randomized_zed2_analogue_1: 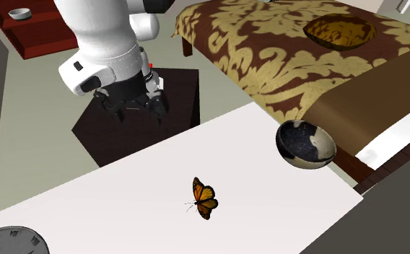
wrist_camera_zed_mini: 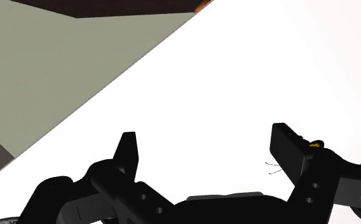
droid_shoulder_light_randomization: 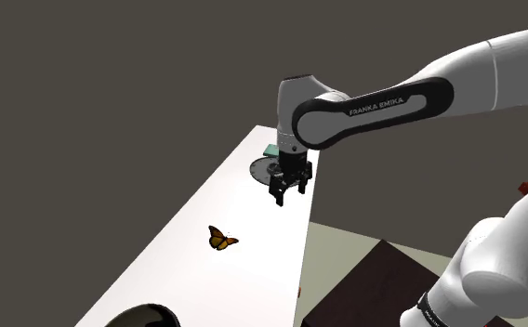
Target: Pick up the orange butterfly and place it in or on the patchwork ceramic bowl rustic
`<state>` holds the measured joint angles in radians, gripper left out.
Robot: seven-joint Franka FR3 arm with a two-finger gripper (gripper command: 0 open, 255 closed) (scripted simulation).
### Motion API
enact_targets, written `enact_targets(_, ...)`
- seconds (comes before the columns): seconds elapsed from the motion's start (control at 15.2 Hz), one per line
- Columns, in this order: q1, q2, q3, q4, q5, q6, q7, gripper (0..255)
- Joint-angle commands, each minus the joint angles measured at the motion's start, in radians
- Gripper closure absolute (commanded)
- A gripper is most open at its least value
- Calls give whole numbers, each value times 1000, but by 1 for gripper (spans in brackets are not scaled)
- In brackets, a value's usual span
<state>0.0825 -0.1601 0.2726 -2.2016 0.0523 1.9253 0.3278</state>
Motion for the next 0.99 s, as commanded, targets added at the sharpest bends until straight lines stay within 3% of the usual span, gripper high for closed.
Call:
enact_targets(0.0,11,76,21,38,-14,28,28,0)
enact_targets(0.46,62,352,62,224,-94,76,121,0)
enact_targets(0.92,146,635,65,474,-177,66,191,0)
